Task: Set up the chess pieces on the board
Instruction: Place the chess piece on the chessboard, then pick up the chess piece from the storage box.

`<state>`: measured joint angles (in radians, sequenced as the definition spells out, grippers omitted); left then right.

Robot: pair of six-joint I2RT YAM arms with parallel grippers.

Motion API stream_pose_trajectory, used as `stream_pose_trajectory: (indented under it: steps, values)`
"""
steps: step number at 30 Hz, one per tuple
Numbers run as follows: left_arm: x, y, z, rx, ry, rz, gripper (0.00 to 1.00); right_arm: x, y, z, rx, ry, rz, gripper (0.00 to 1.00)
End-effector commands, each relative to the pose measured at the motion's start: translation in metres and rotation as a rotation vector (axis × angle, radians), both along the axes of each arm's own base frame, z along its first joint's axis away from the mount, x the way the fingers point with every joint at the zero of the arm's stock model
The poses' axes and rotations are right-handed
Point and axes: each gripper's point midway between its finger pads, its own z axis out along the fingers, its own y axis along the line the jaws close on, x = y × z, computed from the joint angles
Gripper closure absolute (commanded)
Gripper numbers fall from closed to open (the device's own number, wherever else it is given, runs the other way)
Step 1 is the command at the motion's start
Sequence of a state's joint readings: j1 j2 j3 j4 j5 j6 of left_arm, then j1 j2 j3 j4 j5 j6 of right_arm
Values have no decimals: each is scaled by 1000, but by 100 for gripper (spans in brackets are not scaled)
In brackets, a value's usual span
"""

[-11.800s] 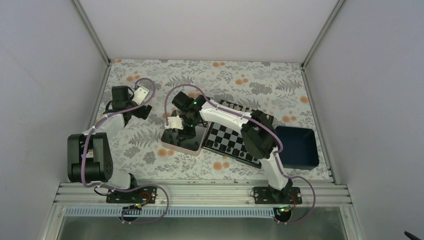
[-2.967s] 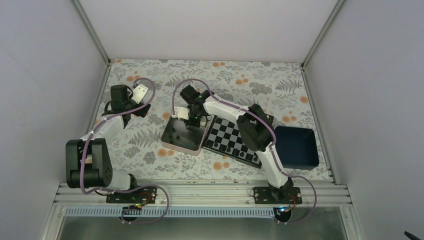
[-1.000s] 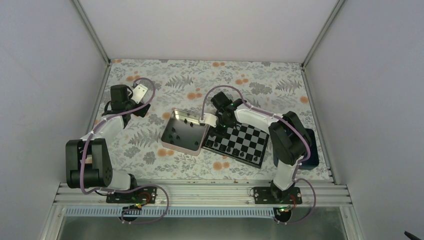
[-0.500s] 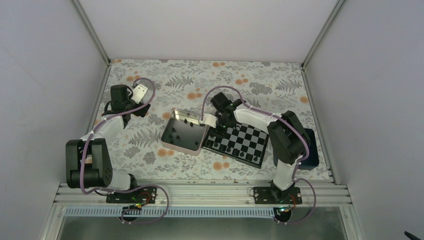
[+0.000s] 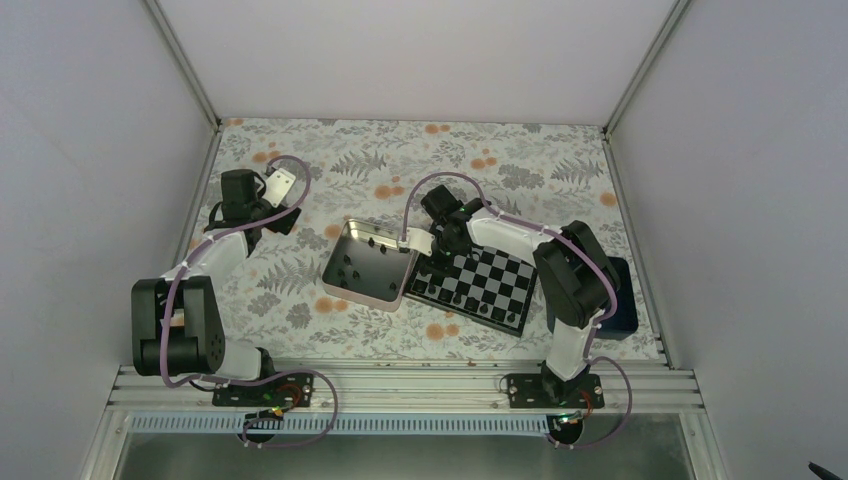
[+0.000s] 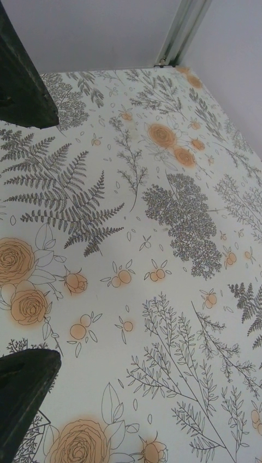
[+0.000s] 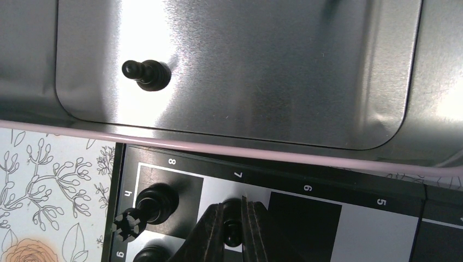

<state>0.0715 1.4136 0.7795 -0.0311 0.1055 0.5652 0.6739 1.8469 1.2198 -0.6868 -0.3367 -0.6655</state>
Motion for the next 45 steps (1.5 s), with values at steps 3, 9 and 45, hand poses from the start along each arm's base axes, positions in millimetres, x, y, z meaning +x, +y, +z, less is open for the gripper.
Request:
stream_pose_trajectory:
  steps: [3, 9, 45]
  values:
    - [3, 1, 2, 1, -20, -3, 0, -9, -2, -7, -12, 33, 15, 91]
    - [3, 1, 1, 3, -18, -2, 0, -8, -6, -3, -23, 16, 11, 78]
    - [2, -3, 5, -20, -33, -22, 0, 65, 108, 28, -14, -142, 101, 67]
